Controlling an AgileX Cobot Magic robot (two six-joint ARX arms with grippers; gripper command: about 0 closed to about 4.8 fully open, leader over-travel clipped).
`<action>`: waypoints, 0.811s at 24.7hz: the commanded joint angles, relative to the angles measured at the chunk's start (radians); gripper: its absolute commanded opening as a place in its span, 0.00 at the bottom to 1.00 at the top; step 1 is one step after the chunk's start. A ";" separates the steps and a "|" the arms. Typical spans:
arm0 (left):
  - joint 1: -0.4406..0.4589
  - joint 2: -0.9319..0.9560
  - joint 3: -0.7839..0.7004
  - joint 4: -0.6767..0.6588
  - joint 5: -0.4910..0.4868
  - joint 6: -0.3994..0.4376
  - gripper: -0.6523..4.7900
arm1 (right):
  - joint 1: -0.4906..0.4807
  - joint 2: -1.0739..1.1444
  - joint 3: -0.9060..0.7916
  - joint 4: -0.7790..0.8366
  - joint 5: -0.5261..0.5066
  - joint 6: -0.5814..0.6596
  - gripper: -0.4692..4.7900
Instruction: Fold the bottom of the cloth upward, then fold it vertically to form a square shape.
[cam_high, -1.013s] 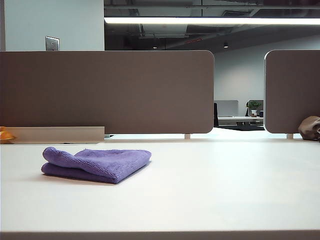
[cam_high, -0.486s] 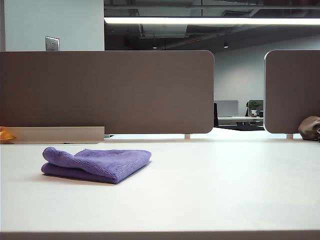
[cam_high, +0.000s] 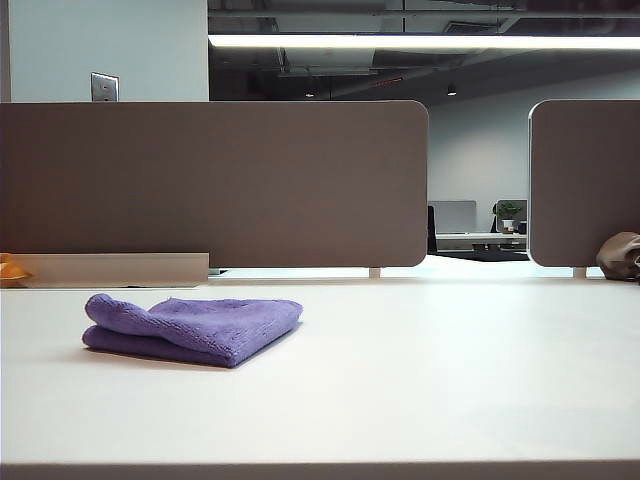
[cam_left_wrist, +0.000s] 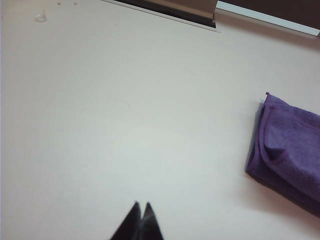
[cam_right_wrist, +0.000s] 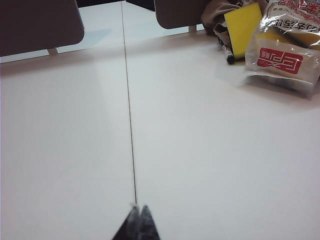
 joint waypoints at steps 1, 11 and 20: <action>0.001 0.001 -0.002 0.008 0.002 0.005 0.11 | 0.002 0.000 -0.007 0.011 -0.002 -0.003 0.10; 0.001 0.001 -0.002 0.050 0.001 0.103 0.11 | 0.002 0.000 -0.007 0.012 -0.005 -0.004 0.10; 0.001 0.001 -0.006 0.080 0.042 0.251 0.11 | 0.005 0.000 -0.007 -0.012 -0.135 -0.142 0.10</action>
